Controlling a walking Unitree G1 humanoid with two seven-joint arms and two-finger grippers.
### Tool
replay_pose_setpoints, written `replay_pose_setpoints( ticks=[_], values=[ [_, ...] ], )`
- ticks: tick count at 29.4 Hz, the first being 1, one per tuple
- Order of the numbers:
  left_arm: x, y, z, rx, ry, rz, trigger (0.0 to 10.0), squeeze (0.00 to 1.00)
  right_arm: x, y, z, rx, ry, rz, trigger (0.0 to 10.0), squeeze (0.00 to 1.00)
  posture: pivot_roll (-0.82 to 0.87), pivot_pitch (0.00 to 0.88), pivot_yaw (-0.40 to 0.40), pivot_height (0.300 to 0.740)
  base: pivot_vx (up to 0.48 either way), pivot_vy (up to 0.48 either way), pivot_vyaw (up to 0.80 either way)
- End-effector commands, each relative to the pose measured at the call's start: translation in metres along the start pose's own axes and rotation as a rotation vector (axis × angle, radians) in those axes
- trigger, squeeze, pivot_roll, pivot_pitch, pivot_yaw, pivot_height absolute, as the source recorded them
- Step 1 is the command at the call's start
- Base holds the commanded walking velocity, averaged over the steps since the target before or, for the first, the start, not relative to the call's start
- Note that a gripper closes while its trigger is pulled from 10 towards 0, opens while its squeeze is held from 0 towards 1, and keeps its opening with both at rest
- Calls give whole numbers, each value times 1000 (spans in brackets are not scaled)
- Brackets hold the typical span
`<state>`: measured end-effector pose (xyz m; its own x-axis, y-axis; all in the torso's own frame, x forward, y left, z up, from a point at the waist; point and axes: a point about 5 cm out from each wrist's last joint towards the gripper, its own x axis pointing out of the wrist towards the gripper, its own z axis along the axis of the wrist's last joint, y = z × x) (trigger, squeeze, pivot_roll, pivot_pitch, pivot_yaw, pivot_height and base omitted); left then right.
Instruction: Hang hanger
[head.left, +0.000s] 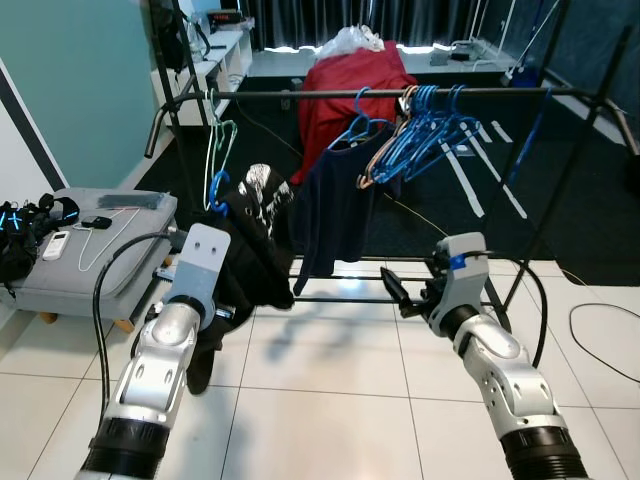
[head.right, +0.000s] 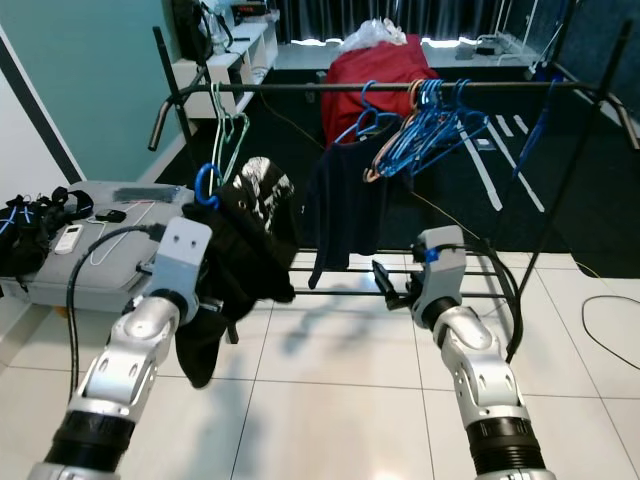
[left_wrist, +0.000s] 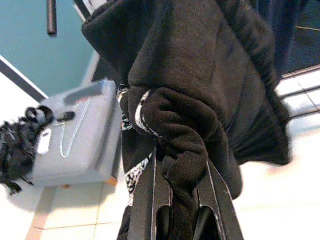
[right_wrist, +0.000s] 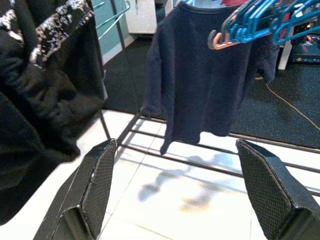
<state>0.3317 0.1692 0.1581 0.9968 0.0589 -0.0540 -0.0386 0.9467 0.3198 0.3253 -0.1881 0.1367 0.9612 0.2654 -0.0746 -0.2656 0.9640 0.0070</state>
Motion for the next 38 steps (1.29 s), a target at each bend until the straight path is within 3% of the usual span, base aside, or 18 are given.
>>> replay_pose_setpoints(
  ticks=[1, 10, 25, 29, 35, 38],
  values=[
    [3, 3, 12, 14, -46, 25, 10000, 0, -1, -2, -1, 3, 2, -12, 10000, 0, -57, 19, 40, 735, 352, 0, 0],
    [4, -24, 18, -29, -64, -129, 10000, 0, -2, 0, 1, 14, -2, -11, 10000, 0, -58, 20, 46, 735, 457, 0, 0],
    [5, -23, 19, -1, -63, -105, 10000, 0, -2, 1, 1, 20, -6, -9, 10000, 0, -56, 21, 45, 735, 480, 0, 0],
    [6, -18, 21, 34, -69, -85, 10000, 0, -2, 1, 1, 21, -5, -9, 10000, 0, -56, 19, 45, 735, 480, 0, 0],
    [9, 0, 27, 207, -91, -40, 10000, 0, -2, 1, 1, 24, -2, -9, 10000, 0, -56, 14, 46, 735, 480, 0, 0],
    [8, 6, 21, 301, -51, -61, 10000, 0, -2, 1, 0, 26, 0, -9, 10000, 0, -54, 12, 46, 735, 447, 0, 0]
  ],
)
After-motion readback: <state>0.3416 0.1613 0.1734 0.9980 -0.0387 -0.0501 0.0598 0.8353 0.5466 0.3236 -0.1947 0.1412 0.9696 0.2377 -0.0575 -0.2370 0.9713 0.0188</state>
